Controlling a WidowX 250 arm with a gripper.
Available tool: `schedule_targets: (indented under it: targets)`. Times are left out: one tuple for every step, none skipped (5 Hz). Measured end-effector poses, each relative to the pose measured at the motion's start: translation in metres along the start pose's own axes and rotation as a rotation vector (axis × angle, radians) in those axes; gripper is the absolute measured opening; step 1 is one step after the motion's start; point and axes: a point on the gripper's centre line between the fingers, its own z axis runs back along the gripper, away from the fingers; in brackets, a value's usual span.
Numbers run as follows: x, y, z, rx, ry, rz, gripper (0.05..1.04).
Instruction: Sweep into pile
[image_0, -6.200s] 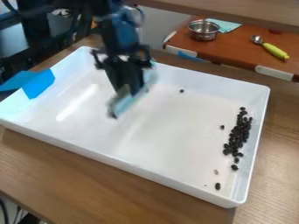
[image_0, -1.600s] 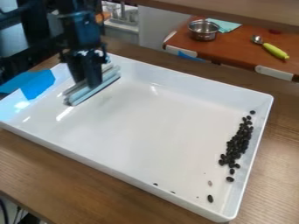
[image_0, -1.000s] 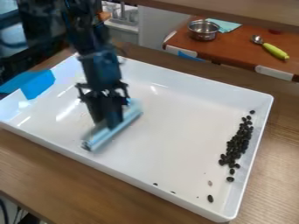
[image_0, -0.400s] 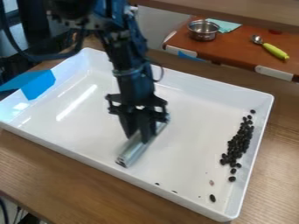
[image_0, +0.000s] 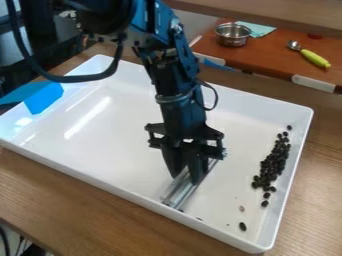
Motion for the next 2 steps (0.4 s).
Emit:
schedule_targets:
  targets:
    - [-0.001,-0.013,-0.005,-0.016,-0.005,0.001,0.336]
    - [0.001,-0.026,-0.008,-0.042,-0.003,0.028,0.336]
